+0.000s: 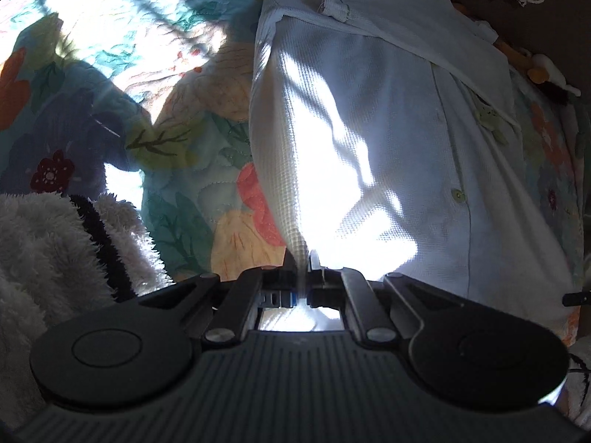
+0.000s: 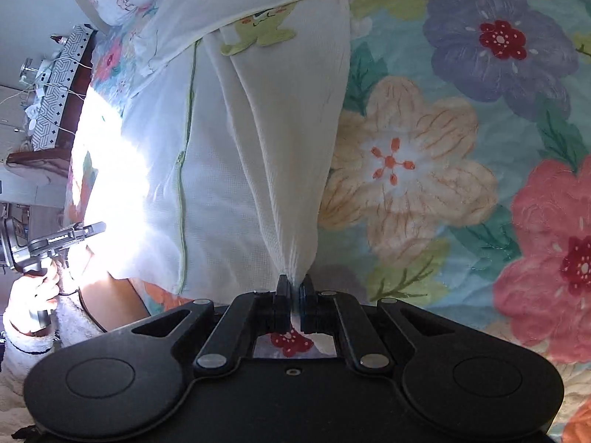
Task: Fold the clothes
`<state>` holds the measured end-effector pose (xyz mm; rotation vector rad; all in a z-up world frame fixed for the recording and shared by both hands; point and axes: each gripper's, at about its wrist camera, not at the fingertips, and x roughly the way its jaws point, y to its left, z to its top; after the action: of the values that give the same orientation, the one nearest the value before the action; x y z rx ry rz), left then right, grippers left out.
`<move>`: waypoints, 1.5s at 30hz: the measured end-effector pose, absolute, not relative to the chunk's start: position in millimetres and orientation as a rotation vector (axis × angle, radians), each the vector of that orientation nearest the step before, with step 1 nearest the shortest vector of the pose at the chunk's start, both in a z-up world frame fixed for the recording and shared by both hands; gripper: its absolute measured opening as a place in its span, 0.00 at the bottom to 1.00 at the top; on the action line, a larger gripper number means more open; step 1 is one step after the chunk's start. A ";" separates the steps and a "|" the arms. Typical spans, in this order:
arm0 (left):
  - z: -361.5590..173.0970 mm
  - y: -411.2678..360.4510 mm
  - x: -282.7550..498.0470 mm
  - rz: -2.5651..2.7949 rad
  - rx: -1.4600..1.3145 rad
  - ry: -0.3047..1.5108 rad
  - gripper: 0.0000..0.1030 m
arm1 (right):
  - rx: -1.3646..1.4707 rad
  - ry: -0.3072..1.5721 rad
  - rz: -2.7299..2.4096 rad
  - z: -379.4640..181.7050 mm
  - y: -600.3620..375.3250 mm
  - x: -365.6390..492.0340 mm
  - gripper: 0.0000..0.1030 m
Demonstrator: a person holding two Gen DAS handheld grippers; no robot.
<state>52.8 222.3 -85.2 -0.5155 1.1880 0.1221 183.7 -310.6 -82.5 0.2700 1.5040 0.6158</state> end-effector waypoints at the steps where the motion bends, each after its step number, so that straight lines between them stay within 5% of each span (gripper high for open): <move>1: -85.9 223.2 54.3 0.120 -0.528 1.187 0.04 | 0.268 1.502 0.617 -82.7 -308.2 184.8 0.06; 8: -75.3 233.0 79.2 0.094 -0.635 1.115 0.04 | 0.391 1.403 0.636 -72.8 -291.7 216.2 0.07; 23: -43.7 299.6 202.9 0.115 -0.861 0.650 0.04 | 0.572 0.787 0.575 -4.1 -258.0 362.0 0.07; 45: -83.0 366.8 349.8 0.222 -0.807 0.478 0.04 | 0.386 0.594 0.437 -42.4 -191.4 524.5 0.06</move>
<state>349.8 366.8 -83.0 -0.8068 0.4784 0.2215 524.5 -191.4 -42.4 0.3857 0.5940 0.4375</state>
